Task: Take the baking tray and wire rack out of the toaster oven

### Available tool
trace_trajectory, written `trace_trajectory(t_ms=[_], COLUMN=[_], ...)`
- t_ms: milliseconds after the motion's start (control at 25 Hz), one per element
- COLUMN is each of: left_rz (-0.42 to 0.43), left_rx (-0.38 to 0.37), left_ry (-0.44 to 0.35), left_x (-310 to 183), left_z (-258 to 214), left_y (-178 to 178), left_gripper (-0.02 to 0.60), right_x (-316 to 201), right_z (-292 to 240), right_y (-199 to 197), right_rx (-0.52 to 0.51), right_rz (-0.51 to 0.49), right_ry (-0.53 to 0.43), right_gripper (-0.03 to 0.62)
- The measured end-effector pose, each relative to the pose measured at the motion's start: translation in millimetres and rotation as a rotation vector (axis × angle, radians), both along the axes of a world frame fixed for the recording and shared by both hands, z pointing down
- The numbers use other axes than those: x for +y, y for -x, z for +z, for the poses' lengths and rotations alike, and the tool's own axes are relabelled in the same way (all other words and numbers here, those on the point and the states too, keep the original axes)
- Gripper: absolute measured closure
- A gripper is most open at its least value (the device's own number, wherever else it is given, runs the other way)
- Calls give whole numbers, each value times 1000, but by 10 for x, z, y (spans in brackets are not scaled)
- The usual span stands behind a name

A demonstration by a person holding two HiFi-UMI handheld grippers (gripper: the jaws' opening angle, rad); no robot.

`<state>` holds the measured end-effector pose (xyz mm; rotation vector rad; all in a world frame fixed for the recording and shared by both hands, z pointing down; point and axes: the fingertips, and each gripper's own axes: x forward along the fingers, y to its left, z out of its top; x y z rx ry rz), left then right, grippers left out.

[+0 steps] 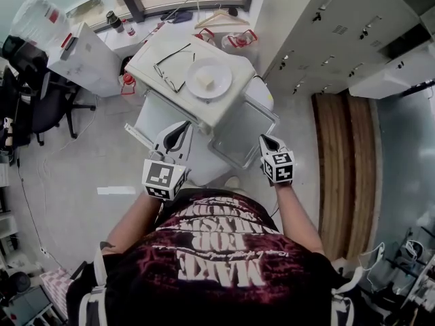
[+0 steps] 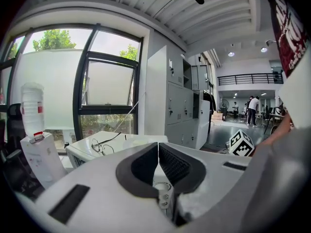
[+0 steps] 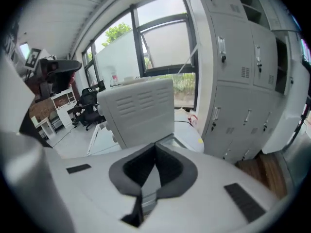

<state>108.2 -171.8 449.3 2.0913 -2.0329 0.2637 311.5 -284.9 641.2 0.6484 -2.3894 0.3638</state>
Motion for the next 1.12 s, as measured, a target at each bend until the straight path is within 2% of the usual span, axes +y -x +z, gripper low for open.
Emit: trace_trajectory(t_ms=[200,360,520,760,1120], left_rz=[-41,-61,-42,-61,-111], left_rx=[-9,-11,16,-31,-105], left_ry=[-39,-70,-134,-176,-177], left_x=[0,-3,11,69,225], left_z=[-133,-248,-400,-567,-725], left_y=[-77,-166,-337,-469,-427], left_gripper=[572,571,572,572,572], right_x=[-46,-63,-56,-37,55], right_z=[-535,-954,-1371,-1934,-2383], right_y=[-109,-198,-272,-380,-429], right_rx=[-73,-151,-244,-319,-384], right_rz=[0,-3,2,-2,-11], right_ry=[-212,-305,-354,-427,-465], right_gripper=[591,591,591,591,592])
